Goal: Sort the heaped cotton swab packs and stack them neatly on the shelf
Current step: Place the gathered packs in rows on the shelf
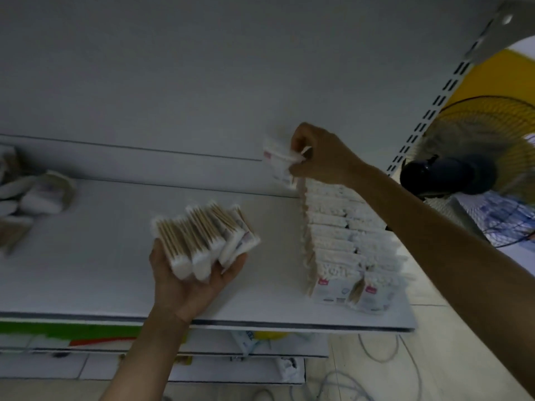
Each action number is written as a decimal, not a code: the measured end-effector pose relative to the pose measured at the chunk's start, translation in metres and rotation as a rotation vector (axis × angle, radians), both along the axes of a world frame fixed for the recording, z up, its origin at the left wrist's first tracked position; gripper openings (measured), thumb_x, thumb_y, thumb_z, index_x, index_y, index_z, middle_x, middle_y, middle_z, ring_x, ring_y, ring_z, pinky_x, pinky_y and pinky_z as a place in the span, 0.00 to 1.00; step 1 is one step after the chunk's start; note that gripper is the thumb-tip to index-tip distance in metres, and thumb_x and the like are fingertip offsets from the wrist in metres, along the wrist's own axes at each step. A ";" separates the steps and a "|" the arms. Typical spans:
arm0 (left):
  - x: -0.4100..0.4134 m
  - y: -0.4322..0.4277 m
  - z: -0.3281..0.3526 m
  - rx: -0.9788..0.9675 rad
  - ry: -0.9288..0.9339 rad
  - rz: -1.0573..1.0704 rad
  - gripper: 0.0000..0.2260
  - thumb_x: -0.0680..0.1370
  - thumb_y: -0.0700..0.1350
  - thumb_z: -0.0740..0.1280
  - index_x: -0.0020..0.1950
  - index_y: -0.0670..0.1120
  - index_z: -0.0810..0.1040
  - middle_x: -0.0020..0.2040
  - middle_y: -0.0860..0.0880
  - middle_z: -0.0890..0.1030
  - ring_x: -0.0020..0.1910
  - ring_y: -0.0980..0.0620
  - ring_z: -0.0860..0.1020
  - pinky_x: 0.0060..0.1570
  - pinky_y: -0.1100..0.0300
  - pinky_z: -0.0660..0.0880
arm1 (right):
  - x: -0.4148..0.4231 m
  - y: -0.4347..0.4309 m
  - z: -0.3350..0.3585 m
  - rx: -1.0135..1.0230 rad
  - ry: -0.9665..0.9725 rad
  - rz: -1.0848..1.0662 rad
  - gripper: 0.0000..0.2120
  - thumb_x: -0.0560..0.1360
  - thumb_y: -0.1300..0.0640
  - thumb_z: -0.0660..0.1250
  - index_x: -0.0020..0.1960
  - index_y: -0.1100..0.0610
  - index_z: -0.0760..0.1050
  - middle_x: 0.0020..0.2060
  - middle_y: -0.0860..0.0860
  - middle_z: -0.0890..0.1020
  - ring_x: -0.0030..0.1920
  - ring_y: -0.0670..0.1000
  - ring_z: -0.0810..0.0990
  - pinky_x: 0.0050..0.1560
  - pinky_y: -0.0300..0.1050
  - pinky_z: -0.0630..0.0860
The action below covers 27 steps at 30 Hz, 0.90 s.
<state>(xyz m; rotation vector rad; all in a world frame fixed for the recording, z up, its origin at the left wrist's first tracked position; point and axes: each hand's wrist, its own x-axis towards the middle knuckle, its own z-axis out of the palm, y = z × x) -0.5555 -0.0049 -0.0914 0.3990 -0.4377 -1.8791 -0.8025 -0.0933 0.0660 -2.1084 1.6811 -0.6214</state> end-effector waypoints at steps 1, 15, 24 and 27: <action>0.001 -0.002 -0.010 0.040 0.083 -0.115 0.30 0.79 0.63 0.52 0.74 0.44 0.65 0.74 0.41 0.65 0.75 0.41 0.58 0.73 0.44 0.36 | -0.005 -0.007 -0.005 -0.022 0.061 -0.009 0.15 0.68 0.62 0.73 0.47 0.54 0.68 0.45 0.50 0.77 0.44 0.52 0.78 0.41 0.39 0.73; -0.003 -0.007 -0.037 0.107 0.185 -0.293 0.31 0.79 0.64 0.56 0.76 0.47 0.63 0.77 0.44 0.55 0.76 0.45 0.52 0.75 0.46 0.43 | 0.005 -0.036 -0.057 -0.151 1.160 -0.020 0.20 0.77 0.43 0.60 0.62 0.55 0.74 0.60 0.54 0.74 0.62 0.55 0.69 0.63 0.48 0.61; -0.003 -0.006 -0.035 0.008 0.209 -0.332 0.31 0.80 0.62 0.53 0.77 0.45 0.59 0.77 0.40 0.58 0.77 0.40 0.54 0.74 0.44 0.41 | 0.027 -0.008 -0.058 -0.413 0.573 0.032 0.16 0.76 0.49 0.64 0.59 0.56 0.77 0.54 0.56 0.78 0.50 0.57 0.78 0.52 0.51 0.70; -0.001 -0.007 -0.032 -0.018 0.244 -0.358 0.31 0.80 0.61 0.51 0.78 0.44 0.58 0.77 0.40 0.58 0.77 0.39 0.53 0.73 0.41 0.43 | 0.059 0.019 -0.058 0.141 0.053 0.109 0.20 0.77 0.47 0.64 0.68 0.50 0.71 0.55 0.49 0.77 0.46 0.47 0.77 0.49 0.40 0.71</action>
